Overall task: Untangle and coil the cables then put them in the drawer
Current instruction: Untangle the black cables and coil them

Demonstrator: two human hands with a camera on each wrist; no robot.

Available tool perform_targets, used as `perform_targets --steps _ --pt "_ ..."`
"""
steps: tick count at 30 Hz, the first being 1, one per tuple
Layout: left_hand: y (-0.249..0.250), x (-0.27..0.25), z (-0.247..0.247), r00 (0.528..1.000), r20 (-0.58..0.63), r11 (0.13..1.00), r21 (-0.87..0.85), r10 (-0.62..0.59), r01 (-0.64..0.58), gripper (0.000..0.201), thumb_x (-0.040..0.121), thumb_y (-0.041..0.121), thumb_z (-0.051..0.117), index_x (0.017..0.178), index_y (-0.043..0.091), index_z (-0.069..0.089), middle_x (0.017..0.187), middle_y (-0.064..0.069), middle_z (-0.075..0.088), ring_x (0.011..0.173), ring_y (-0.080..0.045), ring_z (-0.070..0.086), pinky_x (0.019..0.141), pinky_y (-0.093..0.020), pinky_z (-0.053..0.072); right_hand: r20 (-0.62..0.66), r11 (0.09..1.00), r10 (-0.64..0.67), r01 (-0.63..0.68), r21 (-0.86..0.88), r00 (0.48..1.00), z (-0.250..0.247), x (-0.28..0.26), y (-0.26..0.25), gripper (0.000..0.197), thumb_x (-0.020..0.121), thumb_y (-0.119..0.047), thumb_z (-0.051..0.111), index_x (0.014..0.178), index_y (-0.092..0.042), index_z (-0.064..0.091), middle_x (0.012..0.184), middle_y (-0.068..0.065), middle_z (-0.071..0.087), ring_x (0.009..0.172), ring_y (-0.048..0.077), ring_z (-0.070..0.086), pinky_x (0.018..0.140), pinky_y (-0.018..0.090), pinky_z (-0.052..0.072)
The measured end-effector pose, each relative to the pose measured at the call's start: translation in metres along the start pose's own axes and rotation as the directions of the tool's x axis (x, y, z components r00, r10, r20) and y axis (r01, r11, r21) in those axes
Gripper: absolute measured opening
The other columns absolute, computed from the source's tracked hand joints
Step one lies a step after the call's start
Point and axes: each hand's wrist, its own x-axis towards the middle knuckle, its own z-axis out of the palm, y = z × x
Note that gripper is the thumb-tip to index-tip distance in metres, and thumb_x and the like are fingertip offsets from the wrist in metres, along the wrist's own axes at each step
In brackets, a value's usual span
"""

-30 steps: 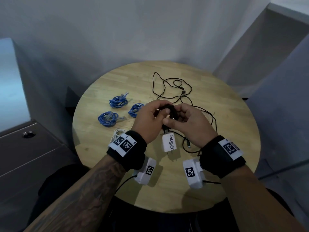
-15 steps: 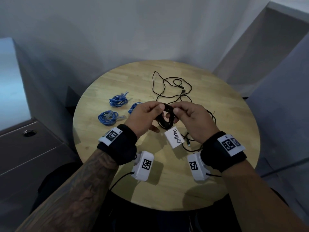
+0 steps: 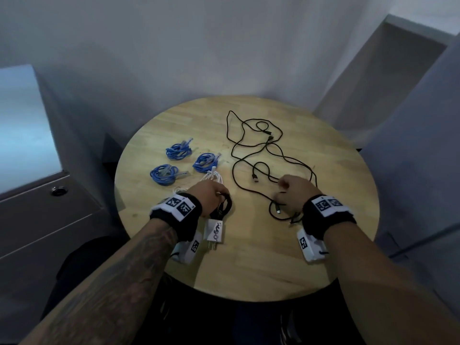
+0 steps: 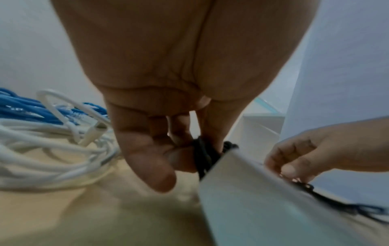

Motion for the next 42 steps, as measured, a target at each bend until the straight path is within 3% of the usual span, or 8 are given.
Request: perform_targets --steps 11,14,23,28,31,34,39,42 --pt "0.005 0.001 0.005 0.999 -0.042 0.964 0.261 -0.027 0.037 0.031 0.096 0.018 0.045 0.119 0.025 0.064 0.117 -0.006 0.065 0.103 -0.026 0.061 0.088 -0.039 0.053 -0.242 0.969 -0.212 0.172 -0.176 0.947 0.018 0.026 -0.021 0.033 0.089 -0.033 0.056 0.121 -0.023 0.060 0.131 0.002 0.052 0.118 0.026 0.047 0.094 0.040 0.046" --pt "0.007 0.003 0.004 0.993 -0.114 0.965 0.253 -0.037 0.065 0.026 0.097 0.027 0.047 0.115 0.025 0.065 0.115 -0.004 0.067 0.102 -0.025 0.063 0.088 -0.039 0.054 -0.113 0.935 -0.312 0.285 -0.210 0.943 0.032 0.043 -0.029 0.036 0.097 -0.029 0.047 0.132 -0.030 0.057 0.135 0.002 0.051 0.120 0.027 0.049 0.096 0.042 0.047" --pt "0.023 0.015 -0.004 0.930 -0.361 0.964 -0.212 0.072 -0.158 0.017 0.094 0.034 0.056 0.104 0.027 0.068 0.095 0.011 0.067 0.082 -0.005 0.061 0.077 -0.026 0.050 -0.209 0.979 -0.118 0.148 0.137 0.971 0.008 0.039 -0.030 0.013 0.090 -0.015 0.058 0.102 -0.017 0.056 0.091 0.001 0.063 0.083 0.023 0.060 0.067 0.029 0.045" --pt "0.043 0.023 -0.007 0.932 -0.362 0.839 -0.512 -0.017 -0.183 0.030 0.096 0.043 0.053 0.108 0.017 0.062 0.102 0.001 0.065 0.072 -0.016 0.065 0.068 -0.037 0.056 -0.441 0.772 -0.108 0.355 0.527 0.891 -0.039 -0.005 -0.044 0.005 0.086 -0.017 0.063 0.089 -0.019 0.068 0.077 -0.007 0.063 0.068 0.006 0.054 0.058 0.016 0.043" --pt "0.054 0.021 -0.009 0.998 0.008 0.539 -0.841 -0.067 0.043 0.057 0.095 0.058 0.044 0.094 0.006 0.066 0.086 -0.009 0.070 0.068 -0.020 0.064 0.060 -0.036 0.055 -0.483 0.708 -0.228 0.484 0.514 0.846 -0.042 -0.037 -0.051 0.012 0.082 -0.010 0.069 0.086 -0.019 0.063 0.078 -0.005 0.063 0.067 0.005 0.053 0.062 0.014 0.044" --pt "0.056 0.019 -0.009 0.993 0.083 0.242 -0.968 0.082 0.061 0.031 0.101 0.034 0.047 0.095 0.008 0.064 0.086 -0.012 0.065 0.074 -0.021 0.063 0.065 -0.031 0.054 -0.285 0.779 -0.413 0.497 0.381 0.865 -0.027 -0.053 -0.055 0.016 0.080 -0.017 0.073 0.085 -0.023 0.059 0.075 -0.005 0.063 0.068 0.012 0.056 0.065 0.028 0.050" --pt "0.051 0.017 -0.016 0.984 0.065 0.180 -0.983 0.168 0.034 0.019 0.101 0.014 0.043 0.097 0.007 0.061 0.068 0.000 0.048 0.061 -0.013 0.046 0.068 -0.033 0.049 -0.516 0.734 -0.323 0.554 0.392 0.793 -0.035 -0.040 -0.049 0.010 0.093 -0.037 0.062 0.094 -0.028 0.067 0.093 -0.014 0.063 0.086 0.003 0.056 0.072 0.016 0.041" --pt "0.051 0.009 -0.020 0.960 0.111 0.136 -0.988 0.256 0.078 0.023 0.101 0.020 0.041 0.090 0.012 0.059 0.058 0.007 0.035 0.051 -0.008 0.033 0.058 -0.025 0.039 -0.343 0.748 -0.300 0.443 0.495 0.890 -0.032 -0.028 -0.047 0.023 0.100 -0.036 0.054 0.120 -0.030 0.062 0.115 -0.018 0.063 0.102 -0.008 0.055 0.087 0.019 0.044"
